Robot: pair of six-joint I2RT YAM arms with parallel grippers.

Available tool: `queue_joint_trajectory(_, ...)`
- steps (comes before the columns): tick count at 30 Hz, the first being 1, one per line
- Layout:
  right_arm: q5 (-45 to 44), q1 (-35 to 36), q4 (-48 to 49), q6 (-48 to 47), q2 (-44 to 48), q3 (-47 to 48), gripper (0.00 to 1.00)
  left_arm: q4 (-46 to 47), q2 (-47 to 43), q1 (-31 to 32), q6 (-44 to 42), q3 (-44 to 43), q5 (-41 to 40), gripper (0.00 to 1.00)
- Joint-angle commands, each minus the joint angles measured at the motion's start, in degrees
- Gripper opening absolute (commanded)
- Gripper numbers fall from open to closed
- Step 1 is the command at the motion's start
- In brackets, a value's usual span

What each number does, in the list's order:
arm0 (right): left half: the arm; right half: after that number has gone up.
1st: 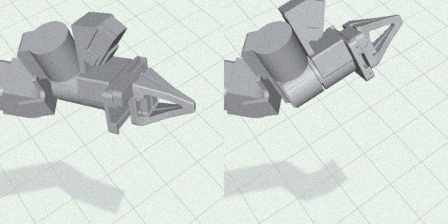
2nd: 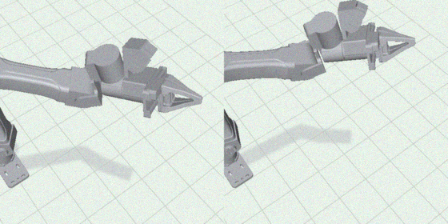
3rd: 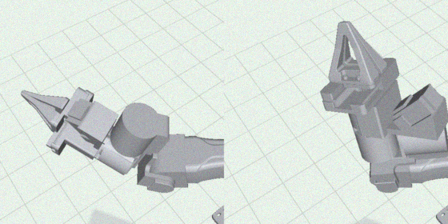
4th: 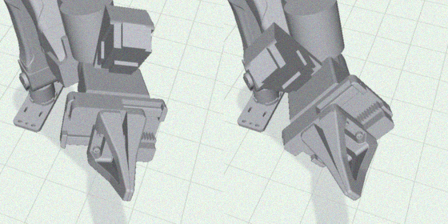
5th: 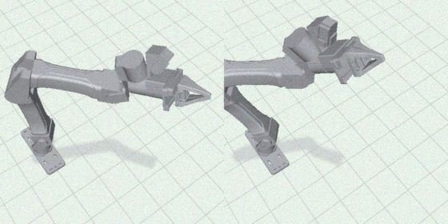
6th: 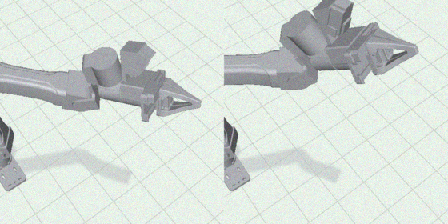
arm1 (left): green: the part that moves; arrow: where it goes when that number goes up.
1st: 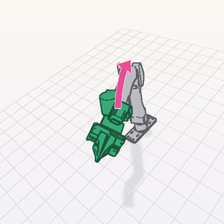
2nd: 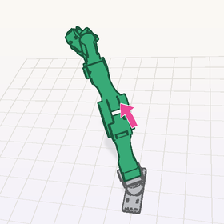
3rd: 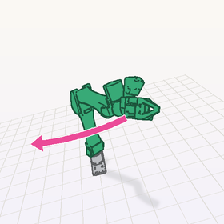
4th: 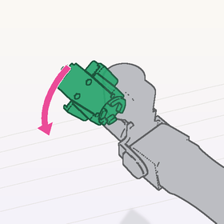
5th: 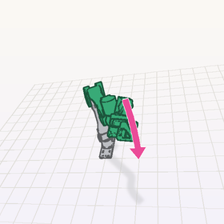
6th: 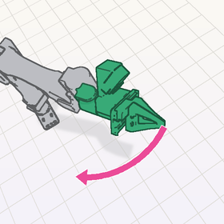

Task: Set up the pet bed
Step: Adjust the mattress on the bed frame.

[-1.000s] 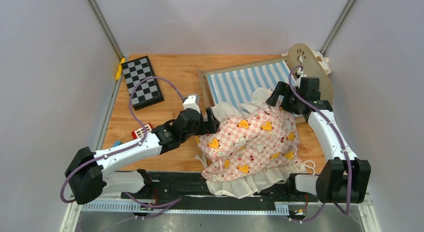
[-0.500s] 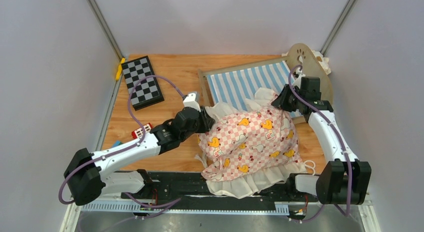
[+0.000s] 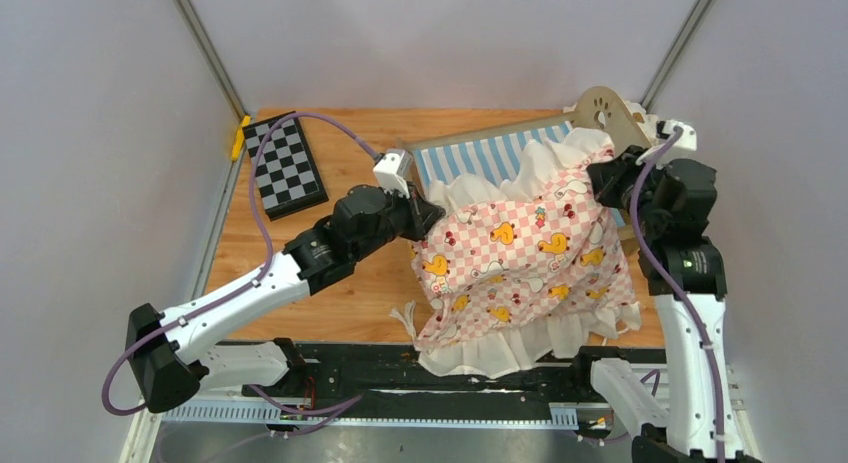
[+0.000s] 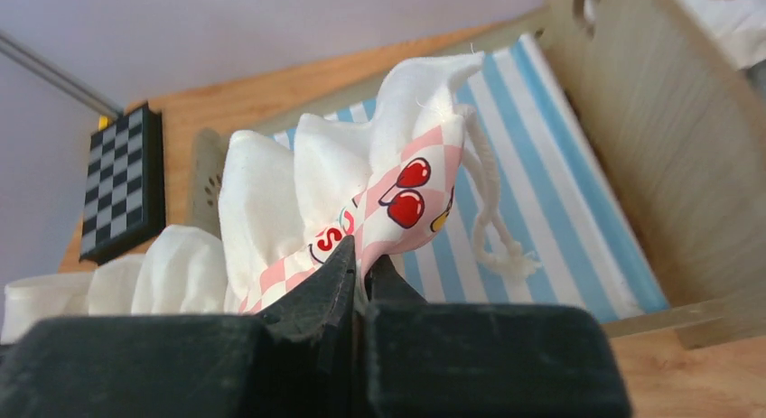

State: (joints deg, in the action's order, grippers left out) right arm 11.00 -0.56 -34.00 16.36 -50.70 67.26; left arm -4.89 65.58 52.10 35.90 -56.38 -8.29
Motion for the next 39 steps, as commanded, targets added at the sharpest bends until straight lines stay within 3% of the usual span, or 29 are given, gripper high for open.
queue_joint_trajectory(1, -9.54, -0.23, -0.84, -0.79, 2.83, 5.39, 0.0, 2.32, -0.36, 0.06, -5.77, -4.99, 5.02, 0.0)
queue_joint_trajectory(9, -19.01, -0.26, -0.1, -2.75, 6.19, 8.73, 0.0, 3.67, 0.72, 0.11, -8.15, -11.1, 7.62, 0.0)
queue_joint_trajectory(21, -21.28, -0.3, 4.0, -4.19, 2.63, 9.38, 0.0, 2.18, 3.2, 0.11, -14.96, -19.89, -1.66, 0.0)
queue_joint_trajectory(29, -23.23, -0.24, 13.67, -6.56, -1.14, 8.97, 0.0, 2.17, 5.98, -0.43, -19.98, -23.13, -10.79, 0.0)
queue_joint_trajectory(39, -23.34, -0.28, 25.46, -9.51, -8.46, 9.36, 0.0, 7.8, 11.42, -5.35, -21.44, -26.05, -10.67, 0.0)
